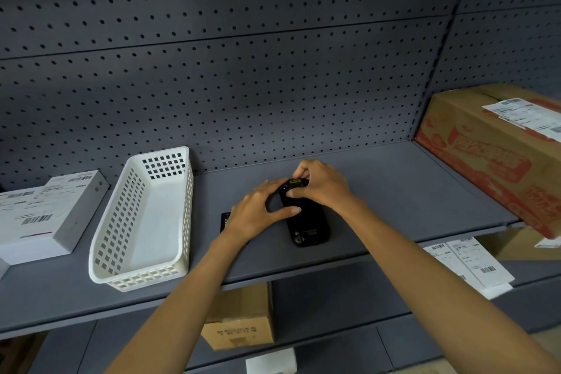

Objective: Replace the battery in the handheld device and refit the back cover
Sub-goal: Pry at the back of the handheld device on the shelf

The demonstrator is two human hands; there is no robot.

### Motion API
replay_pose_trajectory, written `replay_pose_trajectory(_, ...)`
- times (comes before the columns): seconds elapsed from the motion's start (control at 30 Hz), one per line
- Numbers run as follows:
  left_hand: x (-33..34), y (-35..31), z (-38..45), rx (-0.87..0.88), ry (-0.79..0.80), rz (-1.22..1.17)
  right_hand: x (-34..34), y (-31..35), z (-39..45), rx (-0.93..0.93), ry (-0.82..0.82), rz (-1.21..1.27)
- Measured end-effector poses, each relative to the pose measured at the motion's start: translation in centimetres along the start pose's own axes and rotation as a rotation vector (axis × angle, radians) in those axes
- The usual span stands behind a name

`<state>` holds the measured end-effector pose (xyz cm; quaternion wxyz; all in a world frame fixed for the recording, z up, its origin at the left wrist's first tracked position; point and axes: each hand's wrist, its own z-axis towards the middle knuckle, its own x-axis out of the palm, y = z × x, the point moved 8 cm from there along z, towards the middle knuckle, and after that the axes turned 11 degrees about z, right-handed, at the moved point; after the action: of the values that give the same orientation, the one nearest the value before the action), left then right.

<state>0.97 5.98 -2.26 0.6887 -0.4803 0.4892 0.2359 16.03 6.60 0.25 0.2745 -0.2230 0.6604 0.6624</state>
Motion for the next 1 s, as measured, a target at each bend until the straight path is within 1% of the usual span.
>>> replay_pose_trajectory(0.37,-0.7,-0.6,-0.4,0.011,-0.029,-0.011,0.7,-0.1,-0.7,0.006,-0.07,0.084)
replay_pose_trajectory(0.53,-0.8,-0.8,-0.6,0.009,-0.032,-0.009,1.2,0.0,-1.1,0.004,-0.105,0.053)
replay_pose_trajectory(0.8,-0.7,-0.8,-0.7,0.006,0.001,-0.004,1.5,0.3,-0.2,0.052,-0.024,0.05)
replay_pose_trajectory(0.9,-0.7,-0.9,-0.8,0.006,0.012,-0.011,1.2,0.1,0.4,0.074,0.035,0.044)
replay_pose_trajectory(1.0,-0.8,-0.9,-0.7,-0.003,0.015,-0.022,1.1,0.1,0.8,0.064,0.061,0.015)
